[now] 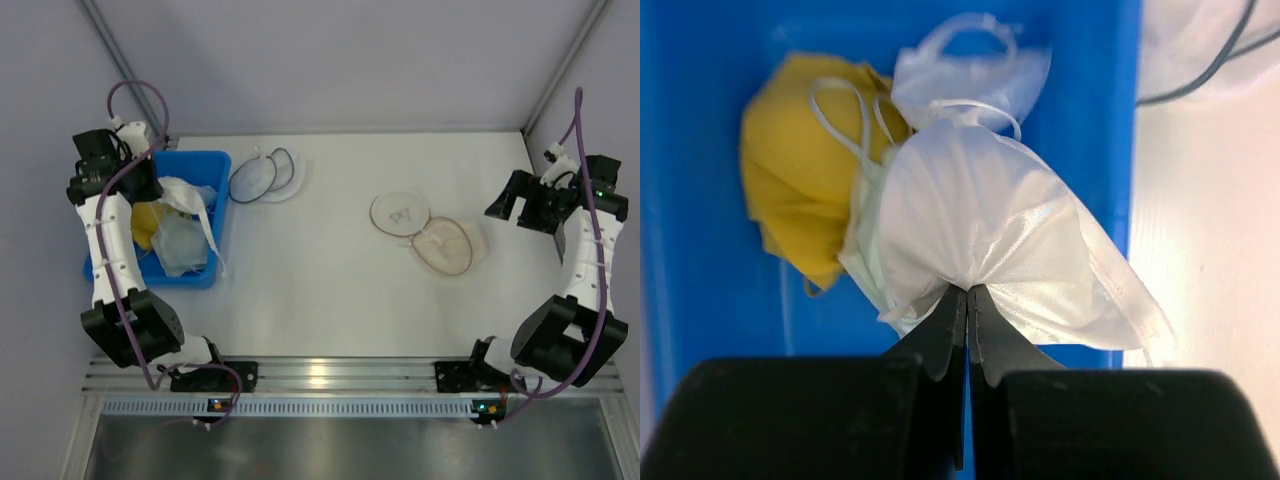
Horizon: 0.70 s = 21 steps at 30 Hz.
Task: Place the bra in the laundry bag and zip it closed
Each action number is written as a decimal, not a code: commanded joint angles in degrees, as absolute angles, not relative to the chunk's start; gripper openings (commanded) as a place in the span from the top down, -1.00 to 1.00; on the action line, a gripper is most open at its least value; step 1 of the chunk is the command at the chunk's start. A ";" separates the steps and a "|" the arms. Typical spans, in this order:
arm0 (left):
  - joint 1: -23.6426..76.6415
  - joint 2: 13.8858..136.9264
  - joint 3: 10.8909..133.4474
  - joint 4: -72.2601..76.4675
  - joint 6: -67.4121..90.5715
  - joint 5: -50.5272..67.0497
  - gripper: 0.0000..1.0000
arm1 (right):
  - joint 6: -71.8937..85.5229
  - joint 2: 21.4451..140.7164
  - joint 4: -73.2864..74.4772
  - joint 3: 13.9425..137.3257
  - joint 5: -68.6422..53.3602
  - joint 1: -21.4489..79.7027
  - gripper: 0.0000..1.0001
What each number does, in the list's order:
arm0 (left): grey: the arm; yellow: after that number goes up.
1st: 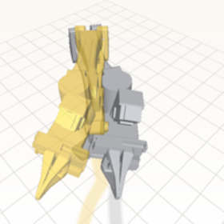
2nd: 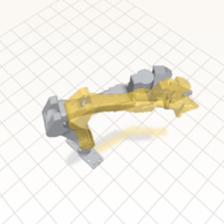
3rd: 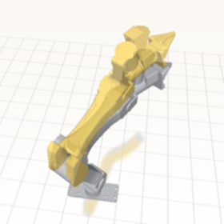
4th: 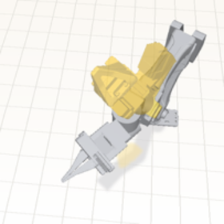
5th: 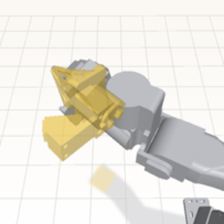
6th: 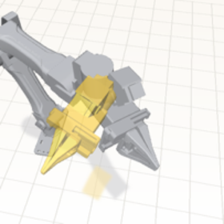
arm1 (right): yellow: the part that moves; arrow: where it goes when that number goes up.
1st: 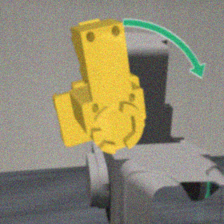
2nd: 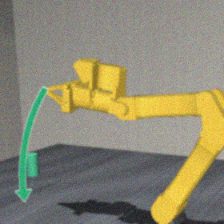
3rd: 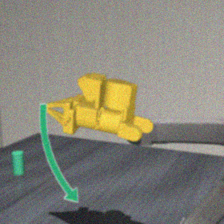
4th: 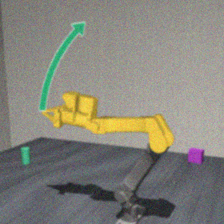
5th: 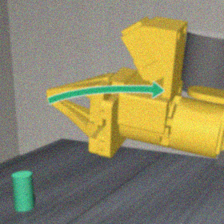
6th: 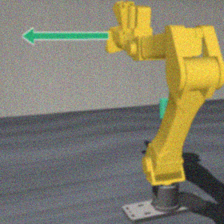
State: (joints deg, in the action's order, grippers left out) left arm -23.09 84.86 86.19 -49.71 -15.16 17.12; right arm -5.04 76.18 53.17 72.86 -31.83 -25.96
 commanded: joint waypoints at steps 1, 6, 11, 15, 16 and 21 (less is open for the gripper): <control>-22.85 80.34 91.13 -49.13 -15.03 20.64 1.00 | -6.33 74.18 52.65 74.09 -34.10 -24.96 -0.99; -22.94 77.26 96.40 -49.13 -13.89 28.02 1.00 | -6.85 73.83 52.82 74.53 -35.77 -24.43 -0.99; -22.85 75.24 101.86 -48.96 -11.78 38.38 1.00 | -8.00 72.34 52.56 74.62 -37.79 -23.03 -0.99; -22.68 75.15 108.61 -48.96 -8.71 45.85 1.00 | -8.87 71.63 52.29 74.71 -39.20 -21.19 -0.99; -22.59 75.15 110.02 -48.96 -7.92 47.44 1.00 | -9.05 71.46 52.47 74.88 -39.72 -20.49 -0.99; -21.89 76.64 119.60 -48.96 -1.85 59.05 1.00 | -9.58 70.66 52.38 75.06 -41.92 -18.46 -0.99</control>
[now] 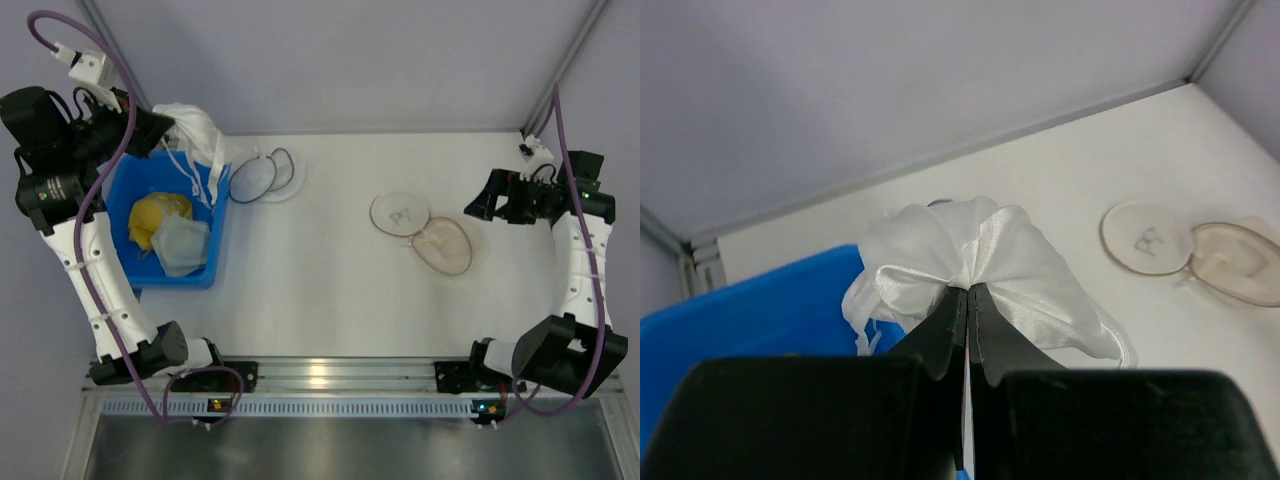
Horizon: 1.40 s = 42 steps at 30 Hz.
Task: Place the bra in the laundry bag and zip it closed
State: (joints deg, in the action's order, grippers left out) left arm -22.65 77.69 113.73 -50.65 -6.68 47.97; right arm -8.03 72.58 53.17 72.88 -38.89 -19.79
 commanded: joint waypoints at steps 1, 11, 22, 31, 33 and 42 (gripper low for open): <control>-21.36 76.90 120.40 -49.04 -1.15 61.59 1.00 | -9.58 70.58 52.30 74.97 -42.62 -18.02 -0.99; -0.82 76.20 119.80 -48.87 -2.36 62.93 1.00 | -9.58 70.93 51.94 75.06 -46.48 -16.17 -0.99; 16.86 73.92 105.48 -48.87 -19.50 63.90 1.00 | -10.99 69.34 51.24 75.77 -53.44 -7.93 -0.99; 21.71 77.86 105.29 -49.04 -28.04 66.00 1.00 | -8.45 63.56 38.99 64.19 -61.79 -0.19 -0.99; 22.24 78.48 105.73 -48.96 -29.00 66.44 1.00 | -3.53 58.99 30.98 58.40 -60.48 4.98 -0.99; 22.76 80.42 105.56 -43.88 -24.88 64.16 1.00 | 2.73 57.04 11.87 49.93 -53.10 17.20 -0.99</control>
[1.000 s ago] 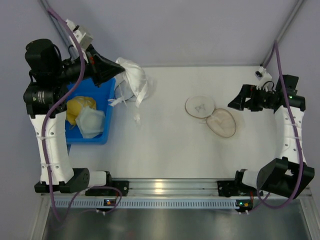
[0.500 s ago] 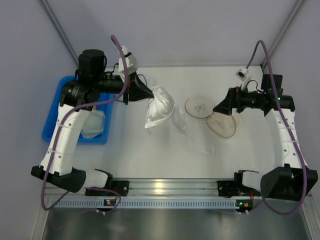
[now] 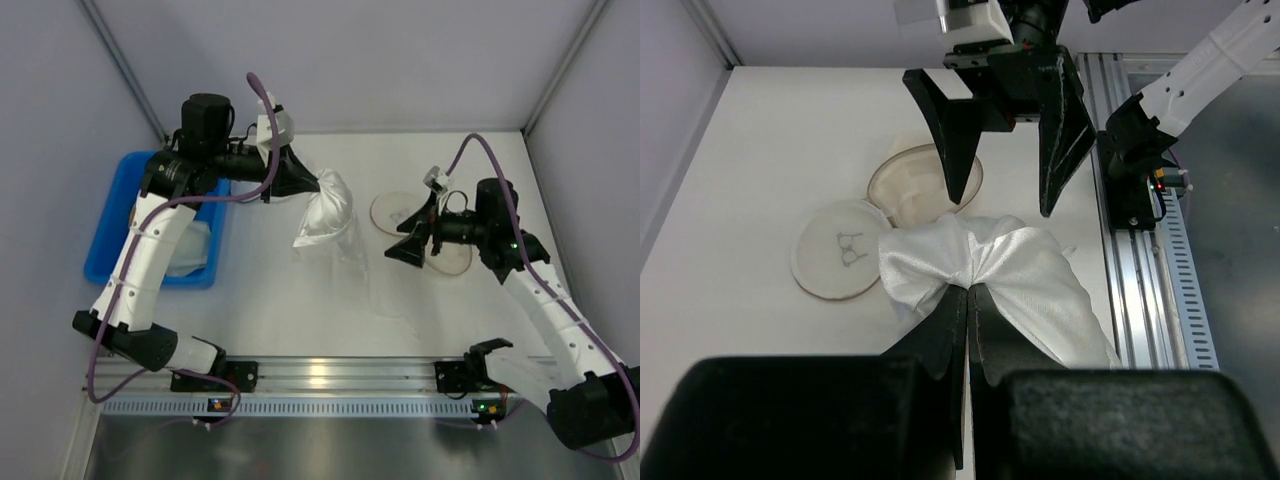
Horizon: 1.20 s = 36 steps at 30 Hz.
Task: Place the bra in the laundry bag and zip it closed
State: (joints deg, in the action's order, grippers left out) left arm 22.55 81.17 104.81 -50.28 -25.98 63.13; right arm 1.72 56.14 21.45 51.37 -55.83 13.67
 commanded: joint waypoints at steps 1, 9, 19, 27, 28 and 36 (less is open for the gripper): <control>22.76 80.07 105.21 -42.55 -23.05 63.90 1.00 | 2.29 58.00 11.17 49.75 -51.26 18.44 -0.99; 22.76 80.07 103.01 -34.01 -15.74 61.70 1.00 | 0.53 63.98 3.61 49.83 -43.95 27.24 -0.99; 22.50 72.78 90.20 -34.01 -20.45 57.32 1.00 | -12.36 67.51 8.25 55.45 -33.92 28.74 1.00; 22.24 66.63 81.49 -49.39 -59.56 40.37 1.00 | -32.85 70.74 40.19 66.25 -37.01 27.51 1.00; 22.24 65.58 77.99 -49.39 -66.72 38.43 1.00 | -35.83 72.93 42.69 67.40 -36.57 27.42 1.00; 23.03 62.24 58.14 -27.28 -88.81 22.16 1.00 | -40.87 91.20 58.17 81.64 -32.70 27.60 1.00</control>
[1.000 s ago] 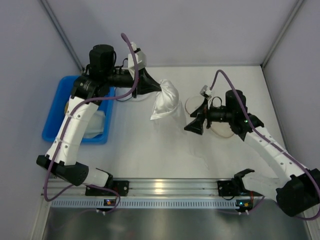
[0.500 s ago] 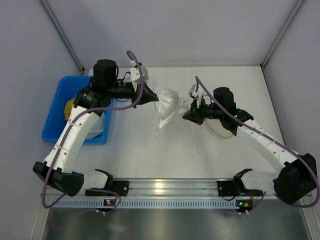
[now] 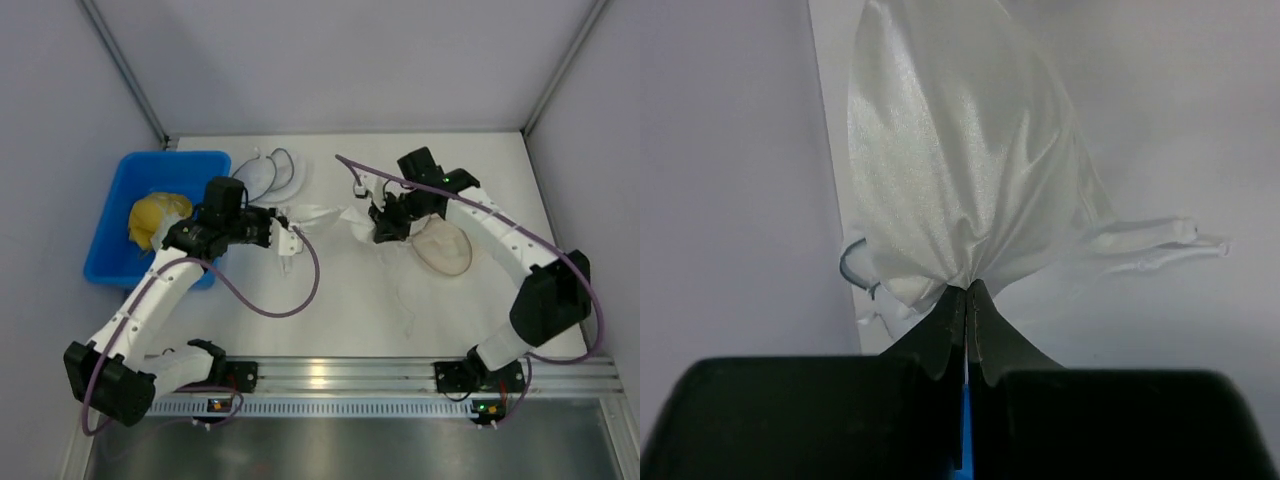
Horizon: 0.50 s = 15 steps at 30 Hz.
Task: Place the bra in the laundry bag and zip it closed
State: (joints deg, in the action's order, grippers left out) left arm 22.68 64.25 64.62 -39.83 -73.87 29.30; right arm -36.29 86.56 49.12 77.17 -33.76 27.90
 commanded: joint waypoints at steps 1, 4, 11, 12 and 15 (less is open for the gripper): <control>23.38 61.44 55.49 -20.20 -90.86 19.28 1.00 | -40.78 92.54 59.66 82.52 -32.43 27.60 1.00; 26.10 58.54 46.77 -11.97 -98.16 17.49 1.00 | -40.78 96.50 63.09 84.99 -31.55 27.95 1.00; 34.79 45.73 28.16 -14.76 -106.96 21.09 0.58 | -37.36 97.47 61.35 79.55 -27.78 30.14 1.00; 35.41 44.40 26.99 -16.07 -107.05 22.05 0.53 | -36.83 97.30 61.00 78.50 -27.25 30.58 1.00; 37.79 39.30 25.84 -25.90 -105.48 26.44 0.18 | -35.51 95.63 59.33 73.84 -24.62 33.39 1.00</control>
